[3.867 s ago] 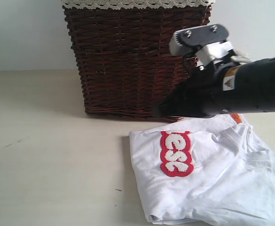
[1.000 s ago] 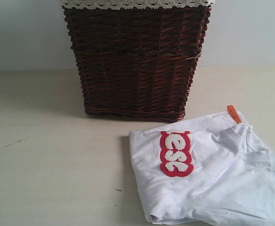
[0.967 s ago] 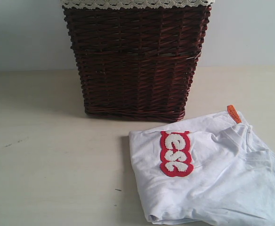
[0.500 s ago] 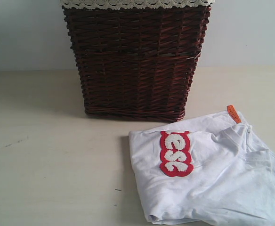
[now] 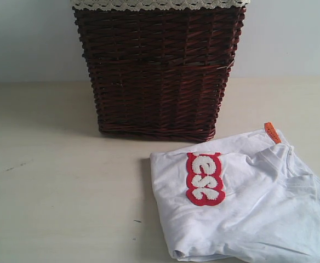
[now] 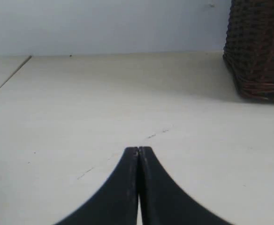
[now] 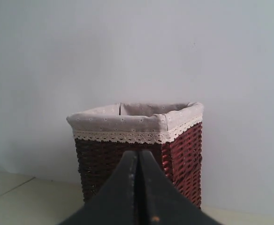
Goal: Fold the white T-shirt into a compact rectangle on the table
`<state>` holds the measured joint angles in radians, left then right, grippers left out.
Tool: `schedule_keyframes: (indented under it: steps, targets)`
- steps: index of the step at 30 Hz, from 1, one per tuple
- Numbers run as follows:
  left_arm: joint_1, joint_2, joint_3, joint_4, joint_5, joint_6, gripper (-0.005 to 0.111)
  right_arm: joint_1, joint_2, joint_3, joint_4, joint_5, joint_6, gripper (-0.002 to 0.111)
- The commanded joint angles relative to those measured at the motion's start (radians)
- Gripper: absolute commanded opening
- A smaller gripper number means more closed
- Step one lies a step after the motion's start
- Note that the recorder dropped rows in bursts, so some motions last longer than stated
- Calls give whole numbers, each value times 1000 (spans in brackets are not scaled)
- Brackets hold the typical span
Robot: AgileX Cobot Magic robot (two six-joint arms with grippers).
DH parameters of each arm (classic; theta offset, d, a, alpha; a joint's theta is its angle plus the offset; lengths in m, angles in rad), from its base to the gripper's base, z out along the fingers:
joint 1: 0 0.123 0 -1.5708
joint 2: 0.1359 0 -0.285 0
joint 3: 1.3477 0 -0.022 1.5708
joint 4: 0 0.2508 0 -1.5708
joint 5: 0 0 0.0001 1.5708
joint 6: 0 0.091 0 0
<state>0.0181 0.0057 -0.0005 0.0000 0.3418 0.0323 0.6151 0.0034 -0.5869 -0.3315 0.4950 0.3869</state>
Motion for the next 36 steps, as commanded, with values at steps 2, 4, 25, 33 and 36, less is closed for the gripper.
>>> schedule_keyframes:
  steps: [2, 4, 25, 33, 36]
  targets:
    - [1, -6, 0, 0, -8, -9, 1, -2, -3, 4, -5, 10, -13, 0]
    - [1, -6, 0, 0, -8, -9, 1, -2, -3, 4, -36, -13, -23, 0]
    - [1, -6, 0, 0, -8, -9, 1, -424, -3, 511, 1, -644, 42, 0]
    - [1, -6, 0, 0, -8, -9, 1, -553, -3, 587, 114, -462, 21, 0]
    - [1, -6, 0, 0, -8, -9, 1, -560, -3, 587, 114, -405, -22, 0]
